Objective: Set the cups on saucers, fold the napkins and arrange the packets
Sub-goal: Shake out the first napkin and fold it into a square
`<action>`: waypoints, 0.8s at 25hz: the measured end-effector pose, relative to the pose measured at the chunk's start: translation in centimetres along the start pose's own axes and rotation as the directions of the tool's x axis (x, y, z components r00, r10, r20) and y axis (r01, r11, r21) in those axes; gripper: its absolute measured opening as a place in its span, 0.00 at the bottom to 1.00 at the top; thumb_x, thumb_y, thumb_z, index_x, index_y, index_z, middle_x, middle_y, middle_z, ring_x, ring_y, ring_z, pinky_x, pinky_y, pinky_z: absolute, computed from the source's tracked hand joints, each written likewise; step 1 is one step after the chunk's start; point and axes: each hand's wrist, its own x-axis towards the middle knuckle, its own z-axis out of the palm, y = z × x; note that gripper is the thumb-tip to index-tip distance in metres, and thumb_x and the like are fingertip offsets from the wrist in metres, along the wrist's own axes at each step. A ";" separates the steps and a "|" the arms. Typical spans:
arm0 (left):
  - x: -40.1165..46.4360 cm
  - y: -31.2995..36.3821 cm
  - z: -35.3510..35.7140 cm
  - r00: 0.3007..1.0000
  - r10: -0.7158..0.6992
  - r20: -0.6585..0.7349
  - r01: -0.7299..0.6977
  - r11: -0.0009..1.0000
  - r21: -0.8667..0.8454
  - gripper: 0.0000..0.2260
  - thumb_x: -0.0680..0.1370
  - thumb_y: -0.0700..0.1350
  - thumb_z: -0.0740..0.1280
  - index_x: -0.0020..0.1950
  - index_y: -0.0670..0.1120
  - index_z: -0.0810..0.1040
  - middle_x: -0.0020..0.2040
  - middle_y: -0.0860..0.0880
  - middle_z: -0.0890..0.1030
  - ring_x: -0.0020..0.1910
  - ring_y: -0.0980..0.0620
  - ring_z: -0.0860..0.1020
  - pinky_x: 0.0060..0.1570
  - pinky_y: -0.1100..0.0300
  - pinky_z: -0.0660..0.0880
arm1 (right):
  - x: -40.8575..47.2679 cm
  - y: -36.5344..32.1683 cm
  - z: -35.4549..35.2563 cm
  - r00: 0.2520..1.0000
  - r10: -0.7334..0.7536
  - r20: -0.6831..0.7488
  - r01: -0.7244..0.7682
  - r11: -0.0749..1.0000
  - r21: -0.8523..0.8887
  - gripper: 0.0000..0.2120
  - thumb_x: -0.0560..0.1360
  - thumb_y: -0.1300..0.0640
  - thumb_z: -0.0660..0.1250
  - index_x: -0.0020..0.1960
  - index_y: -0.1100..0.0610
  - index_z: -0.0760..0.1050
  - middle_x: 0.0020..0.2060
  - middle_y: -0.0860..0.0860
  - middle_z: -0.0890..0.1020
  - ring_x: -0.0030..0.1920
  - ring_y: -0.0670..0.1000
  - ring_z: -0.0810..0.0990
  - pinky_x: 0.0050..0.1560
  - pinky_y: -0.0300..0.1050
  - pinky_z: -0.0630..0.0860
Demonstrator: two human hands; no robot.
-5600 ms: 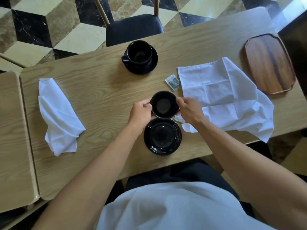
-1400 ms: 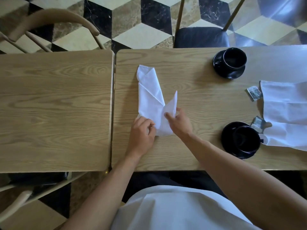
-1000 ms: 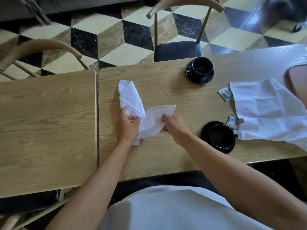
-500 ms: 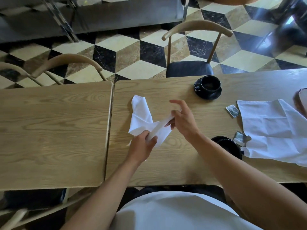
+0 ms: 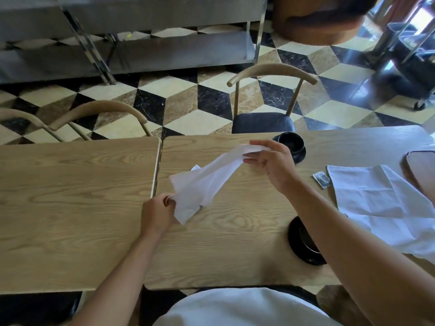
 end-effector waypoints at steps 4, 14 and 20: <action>1.7 0.2 -3.3 0.997 -0.066 -0.035 0.061 0.988 -0.140 0.08 0.78 0.44 0.66 0.45 0.50 0.85 0.38 0.53 0.84 0.40 0.50 0.81 0.37 0.57 0.75 | 1.4 -2.5 -0.2 0.995 -0.101 0.006 0.101 0.991 -0.092 0.14 0.78 0.72 0.59 0.54 0.62 0.81 0.45 0.58 0.88 0.50 0.60 0.87 0.48 0.51 0.85; 13.1 5.9 -12.0 0.967 -0.230 -0.111 0.049 0.595 -0.803 0.12 0.74 0.53 0.75 0.41 0.45 0.84 0.44 0.43 0.83 0.44 0.46 0.78 0.48 0.48 0.75 | 8.2 -10.5 1.9 0.984 -0.171 -0.052 0.173 0.984 0.034 0.08 0.81 0.60 0.67 0.52 0.62 0.83 0.48 0.59 0.88 0.52 0.57 0.87 0.47 0.46 0.85; 17.6 13.7 -18.7 0.974 -0.065 -0.218 -0.141 0.580 -0.802 0.04 0.77 0.47 0.74 0.42 0.49 0.84 0.41 0.50 0.87 0.43 0.48 0.86 0.49 0.47 0.82 | 10.6 -17.6 3.4 0.984 -0.179 -0.017 0.179 0.967 0.184 0.13 0.84 0.55 0.62 0.58 0.63 0.79 0.54 0.60 0.86 0.54 0.58 0.87 0.56 0.54 0.83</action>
